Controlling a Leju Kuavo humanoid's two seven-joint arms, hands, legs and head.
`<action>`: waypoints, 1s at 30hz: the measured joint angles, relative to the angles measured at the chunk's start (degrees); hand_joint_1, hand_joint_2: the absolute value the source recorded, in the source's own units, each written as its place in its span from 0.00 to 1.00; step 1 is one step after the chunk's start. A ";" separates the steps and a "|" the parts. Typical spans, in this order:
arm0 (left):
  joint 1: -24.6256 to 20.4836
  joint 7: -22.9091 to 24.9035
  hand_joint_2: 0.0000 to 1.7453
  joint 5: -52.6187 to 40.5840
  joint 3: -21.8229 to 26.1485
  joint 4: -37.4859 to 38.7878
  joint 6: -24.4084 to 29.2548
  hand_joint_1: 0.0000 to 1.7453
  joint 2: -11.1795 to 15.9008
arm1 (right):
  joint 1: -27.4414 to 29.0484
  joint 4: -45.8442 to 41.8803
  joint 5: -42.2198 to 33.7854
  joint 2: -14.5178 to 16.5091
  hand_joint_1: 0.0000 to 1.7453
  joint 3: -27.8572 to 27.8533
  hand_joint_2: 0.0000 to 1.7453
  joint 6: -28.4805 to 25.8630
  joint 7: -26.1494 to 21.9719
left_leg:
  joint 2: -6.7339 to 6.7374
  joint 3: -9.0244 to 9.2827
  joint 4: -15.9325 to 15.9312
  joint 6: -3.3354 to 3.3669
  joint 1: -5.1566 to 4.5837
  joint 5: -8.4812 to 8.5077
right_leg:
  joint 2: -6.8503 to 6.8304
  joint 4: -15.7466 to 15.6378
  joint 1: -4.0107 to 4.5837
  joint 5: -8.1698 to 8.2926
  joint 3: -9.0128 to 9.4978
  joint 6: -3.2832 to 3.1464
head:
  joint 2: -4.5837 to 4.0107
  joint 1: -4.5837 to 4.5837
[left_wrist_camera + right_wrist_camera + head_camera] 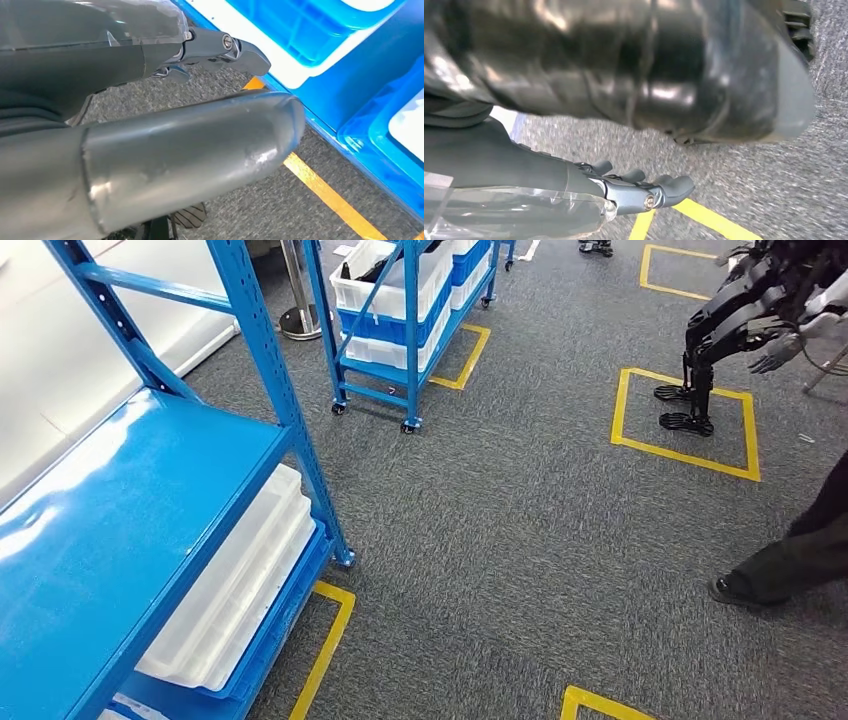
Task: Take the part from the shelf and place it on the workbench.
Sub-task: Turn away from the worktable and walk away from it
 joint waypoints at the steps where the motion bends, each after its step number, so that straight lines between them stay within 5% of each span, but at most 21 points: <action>1: 0.01 -0.01 0.00 -0.43 -0.02 -0.26 -0.42 0.00 -0.09 | 0.03 0.01 0.18 0.00 0.00 -0.09 0.00 0.21 0.76 | -0.57 -0.21 -0.11 -0.48 0.08 0.28 | 0.02 -0.24 0.26 -0.05 0.02 -0.16 | 0.00 -0.01; 4: 0.45 0.16 0.00 -1.26 -0.04 -0.93 -1.34 0.00 -0.39 | 0.05 0.01 0.57 -0.01 0.00 -0.22 0.00 0.85 2.45 | -0.44 -0.99 0.51 -1.44 0.39 -0.01 | -2.07 -0.99 0.50 0.67 0.18 -1.44 | 0.01 -0.07; 8: 0.25 0.76 0.00 -1.60 -0.07 -1.55 -2.03 0.00 -0.81 | 0.37 0.03 1.06 0.01 0.00 -0.24 0.00 1.47 4.00 | 3.82 -6.35 12.70 -1.32 0.11 -6.77 | -5.37 -1.41 1.25 1.14 -0.15 -2.94 | 0.01 -0.16; 10: 0.25 1.06 0.00 -1.59 -0.08 -1.94 -2.34 0.00 -0.87 | 0.39 0.03 1.53 0.01 0.00 -0.24 0.00 1.88 4.92 | 4.28 -6.93 15.57 -1.18 0.02 -7.34 | -6.99 -1.17 1.73 1.04 -0.40 -3.15 | 0.00 -0.16; 14: 0.05 1.63 0.00 -1.59 -0.12 -2.66 -3.12 0.00 -0.79 | 0.32 0.03 2.30 0.09 0.00 -0.24 0.00 2.56 6.74 | 7.38 1.03 2.70 0.03 -0.97 -2.49 | -9.52 -0.82 2.34 0.72 -0.30 -3.01 | 0.00 -0.15; 16: -0.22 1.93 0.00 -1.58 -0.13 -2.80 -3.44 0.00 -0.66 | 0.25 0.03 2.64 0.13 0.00 -0.22 0.00 2.88 7.49 | 8.37 2.33 -0.22 0.52 -1.47 -2.12 | -10.59 -0.71 2.57 0.62 -0.27 -2.62 | -0.01 -0.11; 18: -0.12 2.16 0.00 -1.57 -0.13 -2.85 -3.52 0.00 -0.52 | 0.05 0.03 2.82 0.13 0.00 -0.22 0.00 3.01 7.96 | 7.39 2.26 -0.70 0.94 -1.29 -1.67 | -11.27 -0.67 2.56 0.52 -0.08 -2.22 | 0.00 -0.09; 20: -0.07 2.37 0.00 -1.63 -0.15 -2.87 -3.58 0.00 -0.41 | -0.04 0.03 3.03 0.11 0.00 -0.22 0.00 3.19 8.63 | 6.51 2.45 -1.39 1.42 -0.89 -1.09 | -9.05 1.04 2.32 -0.98 -0.61 -1.51 | 0.00 -0.07; 22: -0.24 2.50 0.00 -1.79 -0.18 -2.87 -3.73 0.00 -0.32 | 0.05 0.03 3.27 0.06 0.00 -0.22 0.00 3.51 9.48 | 5.54 2.31 -1.69 1.74 -0.73 -0.65 | -5.77 6.92 1.72 -4.53 -3.27 -0.79 | 0.01 -0.03; 24: -0.28 2.62 0.00 -2.08 -0.21 -2.87 -3.93 0.00 -0.16 | 0.17 0.03 3.49 -0.01 0.00 -0.22 0.00 3.80 10.10 | 4.30 1.98 -1.63 1.80 -0.70 -0.45 | -4.79 13.37 1.09 -7.07 -6.28 -0.32 | 0.01 -0.03; 26: -0.10 2.79 0.00 -2.32 -0.28 -2.87 -4.11 0.00 -0.03 | 0.30 0.03 3.60 -0.07 0.00 -0.22 0.00 3.93 10.45 | 2.87 1.90 -1.46 1.60 -0.55 -0.36 | -4.62 13.12 0.57 -5.33 -6.12 0.05 | 0.00 -0.04; 28: 0.00 2.90 0.00 -2.40 -0.43 -2.87 -4.20 0.00 0.03 | 0.42 0.04 3.61 -0.09 0.00 -0.22 0.00 3.95 10.63 | 1.36 1.82 -1.15 1.08 -0.25 -0.42 | -3.07 6.29 0.04 -1.26 -2.90 0.34 | 0.00 -0.03; 30: -0.12 2.92 0.00 -2.43 -0.60 -2.87 -4.21 0.00 0.11 | 0.51 0.06 3.61 -0.10 0.00 -0.22 0.00 3.96 10.71 | 0.09 1.40 -0.71 0.16 -0.11 -0.41 | -0.74 0.85 -0.07 0.59 -0.62 0.27 | 0.00 -0.05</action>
